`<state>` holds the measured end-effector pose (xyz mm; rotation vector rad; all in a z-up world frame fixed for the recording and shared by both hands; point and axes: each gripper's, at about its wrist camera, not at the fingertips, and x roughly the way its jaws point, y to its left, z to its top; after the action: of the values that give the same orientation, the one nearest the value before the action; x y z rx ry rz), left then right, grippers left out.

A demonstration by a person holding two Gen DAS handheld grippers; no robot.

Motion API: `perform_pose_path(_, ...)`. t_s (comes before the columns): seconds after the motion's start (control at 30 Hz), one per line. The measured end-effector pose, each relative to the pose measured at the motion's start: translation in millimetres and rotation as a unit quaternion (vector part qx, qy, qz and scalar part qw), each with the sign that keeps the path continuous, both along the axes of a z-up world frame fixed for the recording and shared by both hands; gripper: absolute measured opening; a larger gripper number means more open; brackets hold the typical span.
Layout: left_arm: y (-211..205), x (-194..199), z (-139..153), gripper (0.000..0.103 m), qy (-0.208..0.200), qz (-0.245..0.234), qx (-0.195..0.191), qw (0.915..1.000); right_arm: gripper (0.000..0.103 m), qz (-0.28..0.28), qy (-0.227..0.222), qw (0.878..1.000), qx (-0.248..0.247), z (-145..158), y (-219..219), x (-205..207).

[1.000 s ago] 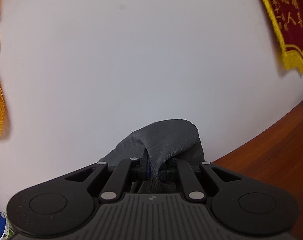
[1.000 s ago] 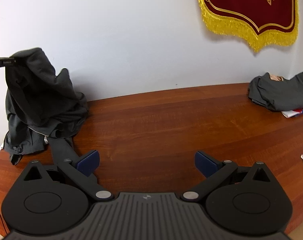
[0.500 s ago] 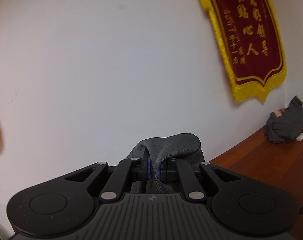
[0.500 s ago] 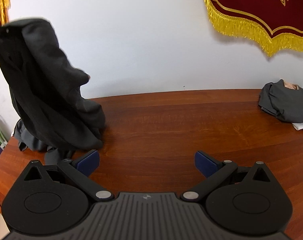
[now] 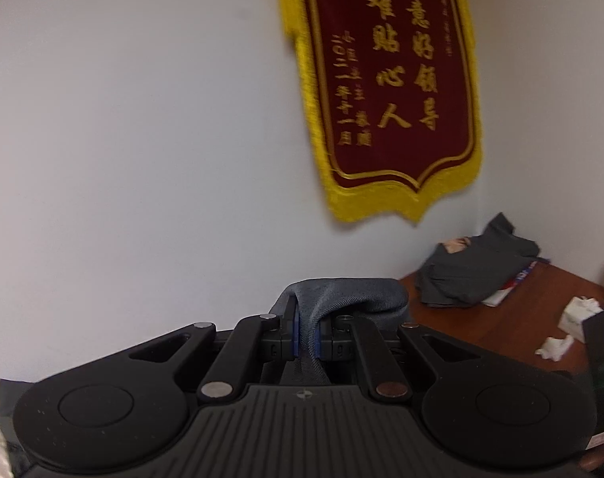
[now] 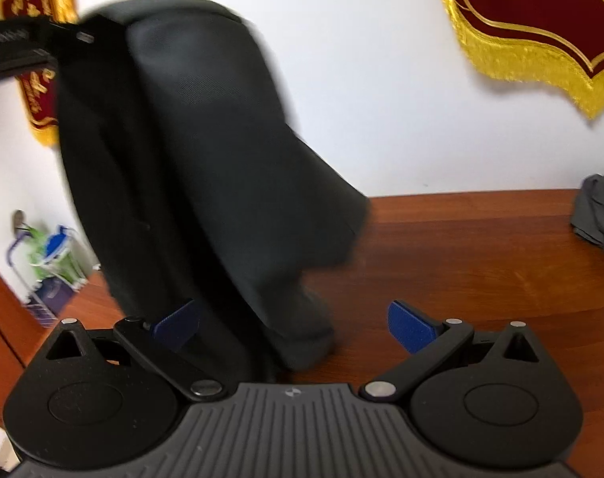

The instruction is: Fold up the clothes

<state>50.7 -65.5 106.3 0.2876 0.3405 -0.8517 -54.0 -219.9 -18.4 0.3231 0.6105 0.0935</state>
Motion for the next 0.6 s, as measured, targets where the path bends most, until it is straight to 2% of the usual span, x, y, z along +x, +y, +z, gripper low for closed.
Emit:
perform_pose_path(0.2, -41, -15, -21, 0.007, 0.063, 0.012, -0.014, 0.9978, 0.103, 0.047, -0.012, 0.999, 0.015, 8, 0, -16)
perform_pose_path(0.4, -65, -27, -22, 0.007, 0.082, 0.011, -0.011, 0.9965, 0.102, 0.071, -0.041, 0.996, 0.038, 5, 7, -11)
perform_pose_path(0.43, -67, -28, -21, 0.007, 0.083, 0.010, -0.011, 0.9964, 0.099, 0.070, -0.046, 0.996, 0.037, 5, 7, -9)
perform_pose_path(0.5, -67, -32, -19, 0.007, 0.084, 0.009, -0.009, 0.9964, 0.086, 0.064, -0.053, 0.996, 0.034, 6, 8, -5)
perform_pose_path(0.57, -65, -34, -19, 0.007, 0.082, 0.010, -0.003, 0.9966, 0.050, 0.059, -0.060, 0.996, 0.030, 7, 9, -2)
perform_pose_path(0.6, -65, -34, -19, 0.007, 0.080, 0.010, 0.000, 0.9967, 0.038, 0.056, -0.064, 0.996, 0.029, 8, 9, 0)
